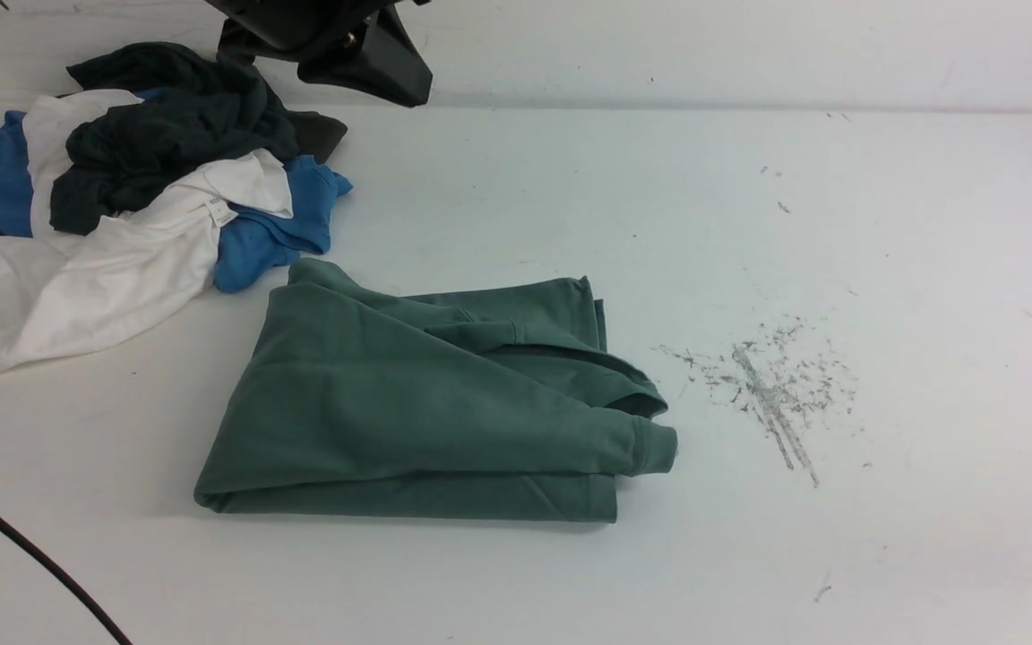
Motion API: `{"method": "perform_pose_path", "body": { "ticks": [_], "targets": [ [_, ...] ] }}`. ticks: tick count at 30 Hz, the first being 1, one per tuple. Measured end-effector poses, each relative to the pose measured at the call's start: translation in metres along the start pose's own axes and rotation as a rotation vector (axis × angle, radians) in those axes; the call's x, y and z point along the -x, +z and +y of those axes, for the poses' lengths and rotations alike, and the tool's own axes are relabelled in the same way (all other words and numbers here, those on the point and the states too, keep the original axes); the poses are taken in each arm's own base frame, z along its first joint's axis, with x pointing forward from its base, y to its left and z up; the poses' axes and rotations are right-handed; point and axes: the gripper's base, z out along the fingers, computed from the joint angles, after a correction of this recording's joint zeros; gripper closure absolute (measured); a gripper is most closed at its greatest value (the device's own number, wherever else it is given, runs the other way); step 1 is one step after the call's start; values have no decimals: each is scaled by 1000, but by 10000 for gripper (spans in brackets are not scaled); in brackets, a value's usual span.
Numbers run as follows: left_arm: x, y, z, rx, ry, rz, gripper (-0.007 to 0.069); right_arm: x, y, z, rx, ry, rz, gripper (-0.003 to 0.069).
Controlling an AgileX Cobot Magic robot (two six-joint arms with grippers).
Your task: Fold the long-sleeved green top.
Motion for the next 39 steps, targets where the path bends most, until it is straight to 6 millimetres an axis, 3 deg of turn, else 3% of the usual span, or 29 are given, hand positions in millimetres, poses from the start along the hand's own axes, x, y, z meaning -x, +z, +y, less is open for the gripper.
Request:
{"method": "perform_pose_path", "body": {
  "ticks": [8, 20, 26, 32, 39],
  "targets": [
    [0, 0, 1, 9, 3, 2, 629, -33, 2, 3, 17, 5, 114, 673],
    [-2, -4, -1, 23, 12, 4, 629, -71, -4, 24, 288, -30, 254, 673],
    [-10, -9, -10, 47, 42, 20, 629, -79, -7, 26, 358, -186, 311, 673],
    [-20, -11, -19, 51, 60, 48, 629, -79, -8, 26, 362, -229, 314, 673],
    [-26, -6, -33, 31, 88, 73, 629, -70, -16, 20, 308, -246, 152, 673]
  ]
}}
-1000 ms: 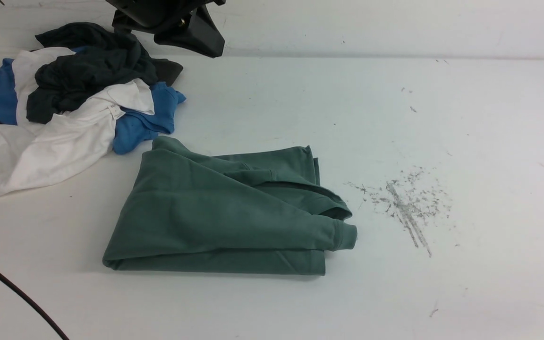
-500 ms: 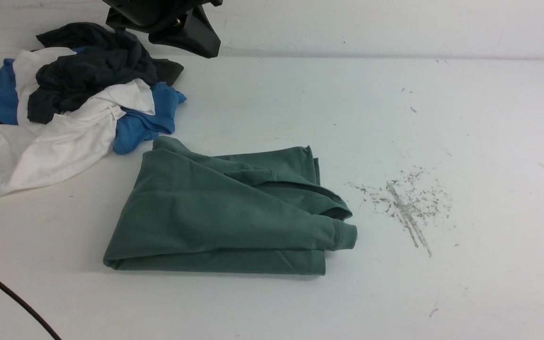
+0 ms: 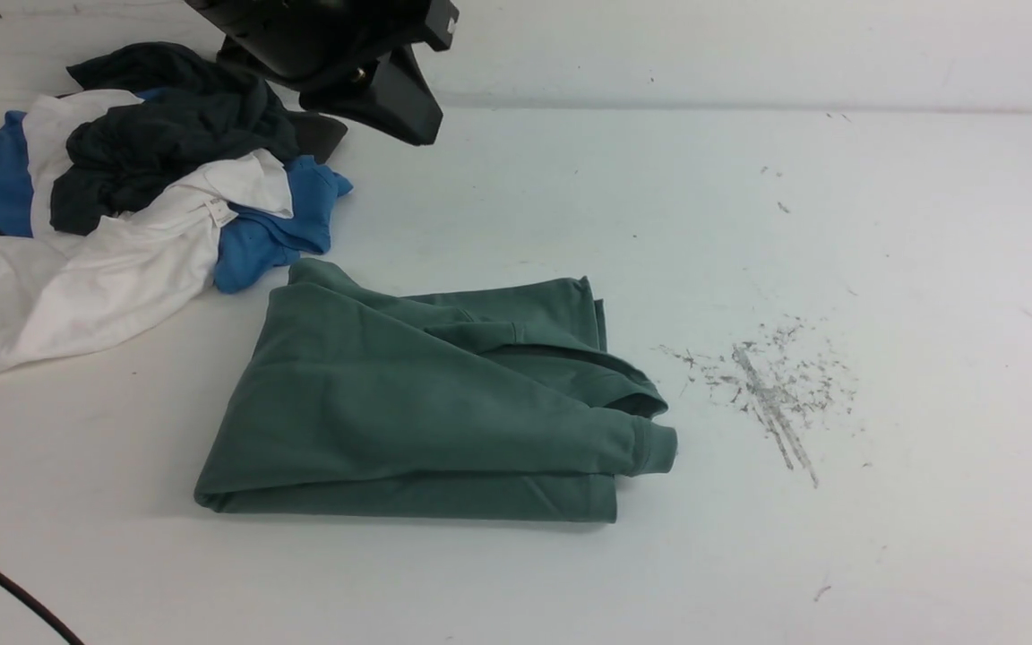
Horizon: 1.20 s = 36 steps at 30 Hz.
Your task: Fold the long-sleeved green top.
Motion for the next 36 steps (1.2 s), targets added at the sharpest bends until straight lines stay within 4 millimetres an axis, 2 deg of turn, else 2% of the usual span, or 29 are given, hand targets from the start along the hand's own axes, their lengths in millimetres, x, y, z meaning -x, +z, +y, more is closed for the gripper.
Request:
{"method": "perform_pose_path", "body": {
  "ticks": [6, 10, 15, 17, 18, 19, 21, 23, 24, 25, 26, 27, 28, 30, 33, 34, 36],
  "targets": [
    [-2, 6, -16, -25, 31, 17, 629, -1, -1, -4, -70, 9, 15, 673],
    [-5, -1, -31, -37, 9, 7, 629, -1, -1, -5, -92, 13, 21, 673],
    [-18, -64, -73, -72, 94, -116, 629, -2, -1, -8, -141, 22, 37, 673],
    [-28, -98, -87, -80, 117, -187, 629, -2, -1, -8, -144, 23, 38, 673],
    [-29, -101, -88, -81, 119, -193, 629, -2, -1, -8, -144, 23, 38, 673],
    [-40, -129, -99, -88, 139, -251, 629, -2, -1, -8, -144, 23, 38, 673],
    [-48, -141, -105, -93, 153, -274, 629, -2, -1, -8, -144, 23, 38, 673],
    [-71, -168, -118, -107, 198, -317, 629, -2, -1, -8, -144, 23, 38, 673],
    [-78, -172, -119, -108, 206, -317, 629, -2, -1, -8, -144, 23, 38, 673],
    [-95, -181, -121, -100, 234, -321, 629, -2, -1, -8, -144, 22, 38, 673],
    [-104, -186, -122, -91, 245, -326, 629, -2, -1, -8, -144, 22, 38, 673],
    [-107, -185, -120, -87, 241, -316, 629, -2, -1, -8, -144, 22, 38, 673],
    [-125, -186, -116, -55, 242, -300, 629, -2, -1, -8, -144, 22, 38, 673],
    [-140, -187, -111, -23, 219, -289, 629, -2, -1, -8, -144, 22, 38, 673],
    [-185, -174, -92, 52, 115, -212, 629, -2, -1, -8, -144, 23, 38, 673],
    [-187, -173, -91, 55, 111, -209, 629, -2, -1, -8, -144, 23, 38, 673],
    [-216, -164, -80, 93, 72, -168, 629, -2, -1, -8, -144, 41, 36, 673]
  ]
}}
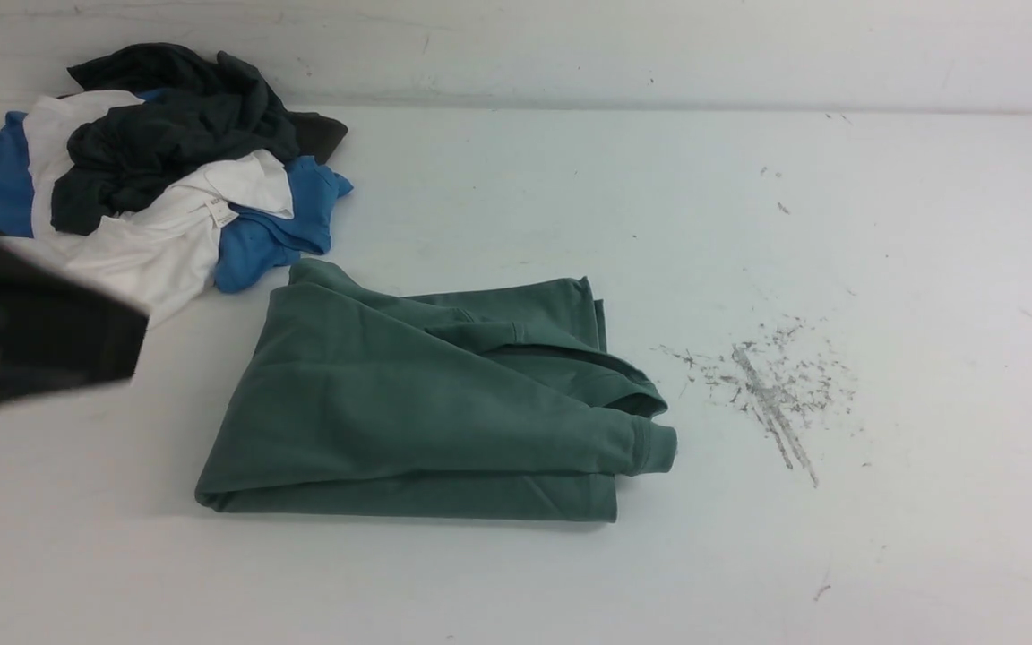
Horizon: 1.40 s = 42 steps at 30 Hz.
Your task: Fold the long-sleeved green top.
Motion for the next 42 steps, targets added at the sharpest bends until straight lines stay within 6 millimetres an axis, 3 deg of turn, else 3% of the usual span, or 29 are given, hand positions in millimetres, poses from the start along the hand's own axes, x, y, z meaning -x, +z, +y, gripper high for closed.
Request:
{"method": "perform_pose_path", "body": {
  "ticks": [6, 11, 19, 22, 29, 42],
  "targets": [
    [-58, 5, 14, 61, -29, 21, 629, 0, 0, 0, 0, 131, 0, 673],
    [-85, -1, 18, 68, -71, -68, 629, 0, 0, 0, 0, 202, 0, 673],
    [-97, -16, 24, 94, -15, -435, 629, 0, 0, 0, 0, 213, 0, 673],
    [-95, -3, 41, 247, 117, -585, 629, 0, 0, 0, 0, 213, 1, 673],
    [-105, 30, 63, 440, 326, -564, 629, 0, 0, 0, 1, 215, 1, 673],
    [-135, 70, 78, 458, 347, -407, 629, 0, 0, 0, 1, 215, 1, 673]
  ]
}}
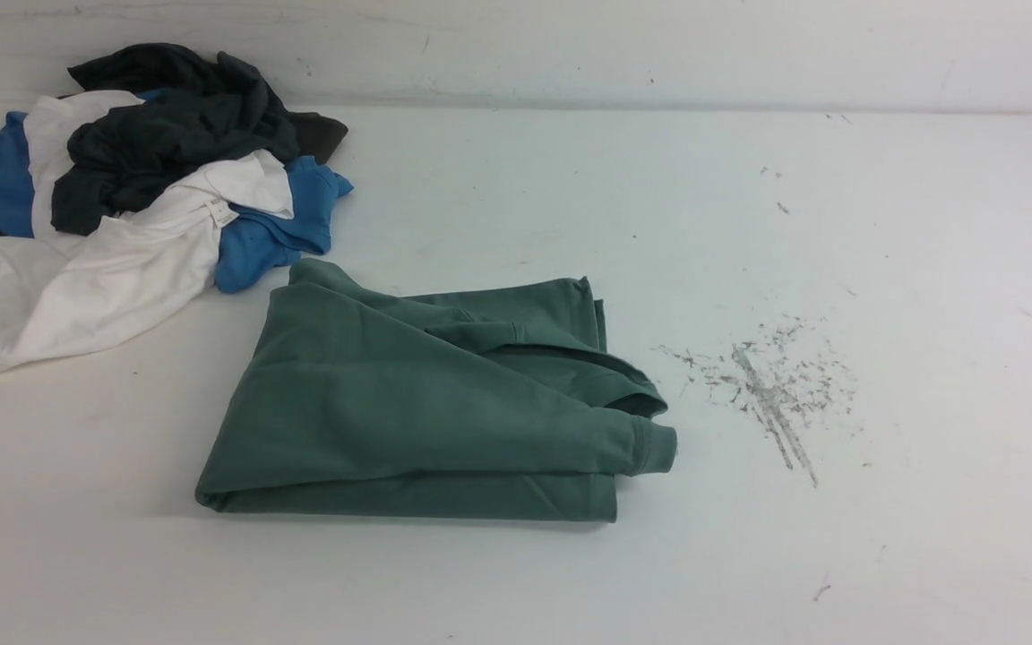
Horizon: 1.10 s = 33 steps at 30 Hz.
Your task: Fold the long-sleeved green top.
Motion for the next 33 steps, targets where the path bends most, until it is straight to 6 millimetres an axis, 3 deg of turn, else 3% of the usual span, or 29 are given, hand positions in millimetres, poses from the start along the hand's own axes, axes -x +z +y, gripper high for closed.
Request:
{"method": "perform_pose_path", "body": {
  "ticks": [4, 11, 18, 23, 33],
  "targets": [
    [-11, 7, -11, -77, -100, -2, 629, 0, 0, 0, 0, 0, 0, 673],
    [-50, 14, -25, -107, -140, -51, 629, 0, 0, 0, 0, 0, 0, 673],
    [-91, 13, -21, 136, -256, -84, 629, 0, 0, 0, 0, 0, 0, 673],
    [-99, 10, -16, 264, -342, -61, 629, 0, 0, 0, 0, 0, 0, 673],
    [-100, 10, -17, 249, -350, -44, 629, 0, 0, 0, 0, 0, 0, 673]
  ]
}}
